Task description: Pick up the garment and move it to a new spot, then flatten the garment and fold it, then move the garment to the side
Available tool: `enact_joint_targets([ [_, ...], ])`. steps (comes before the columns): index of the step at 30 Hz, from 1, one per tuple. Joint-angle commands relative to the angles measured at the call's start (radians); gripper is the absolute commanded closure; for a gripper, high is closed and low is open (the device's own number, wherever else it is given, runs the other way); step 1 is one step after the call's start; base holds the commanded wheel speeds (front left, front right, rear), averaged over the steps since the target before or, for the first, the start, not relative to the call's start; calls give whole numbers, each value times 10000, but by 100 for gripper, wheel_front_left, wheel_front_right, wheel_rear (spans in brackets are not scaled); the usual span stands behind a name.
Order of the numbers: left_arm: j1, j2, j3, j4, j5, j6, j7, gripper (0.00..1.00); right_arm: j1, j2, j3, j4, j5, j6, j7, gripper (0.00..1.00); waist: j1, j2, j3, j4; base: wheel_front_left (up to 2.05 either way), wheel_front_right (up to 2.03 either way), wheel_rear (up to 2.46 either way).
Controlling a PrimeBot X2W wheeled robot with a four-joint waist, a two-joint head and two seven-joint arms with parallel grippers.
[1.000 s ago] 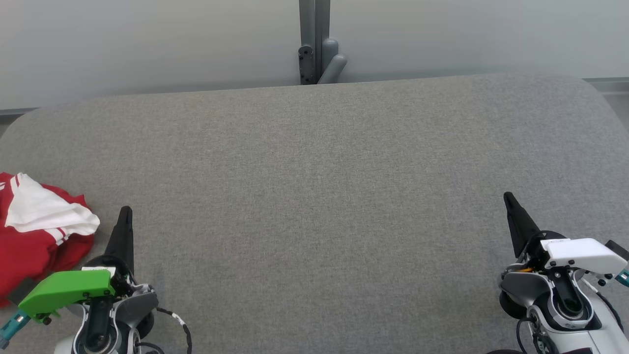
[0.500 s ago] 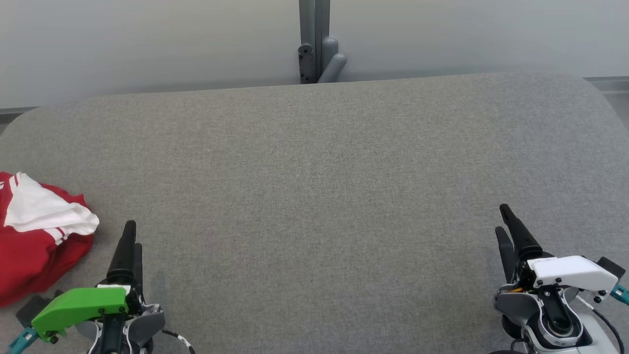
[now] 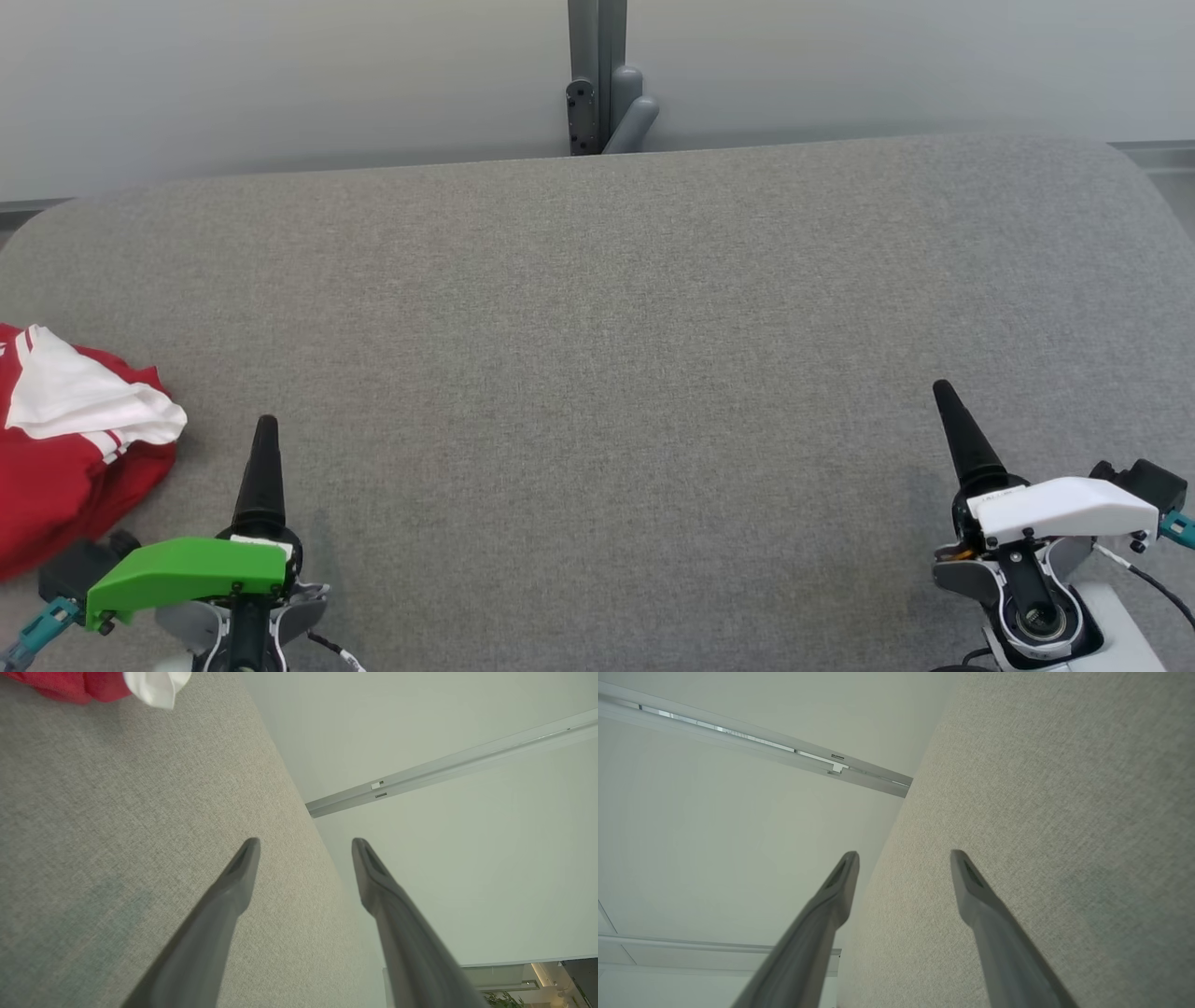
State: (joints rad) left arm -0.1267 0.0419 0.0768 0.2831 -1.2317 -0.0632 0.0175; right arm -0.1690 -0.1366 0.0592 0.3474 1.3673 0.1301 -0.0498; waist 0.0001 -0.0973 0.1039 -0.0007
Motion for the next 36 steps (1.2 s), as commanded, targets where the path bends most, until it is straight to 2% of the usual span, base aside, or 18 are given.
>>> enact_joint_targets([
  [1,-68,58,-47,-132,528,-95,-121,0,-139,-77,47,-204,-451,4,-120,0,-1,-2,8,0,0,0,0],
  [11,51,69,-185,28,2492,-150,-555,0,-80,-96,243,-183,-2115,4,-452,0,-1,-2,22,-19,0,0,0],
  [36,142,79,-433,239,5802,-232,-1348,0,43,72,308,-9,-5499,5,-1050,0,-1,-2,87,-46,0,0,0],
])
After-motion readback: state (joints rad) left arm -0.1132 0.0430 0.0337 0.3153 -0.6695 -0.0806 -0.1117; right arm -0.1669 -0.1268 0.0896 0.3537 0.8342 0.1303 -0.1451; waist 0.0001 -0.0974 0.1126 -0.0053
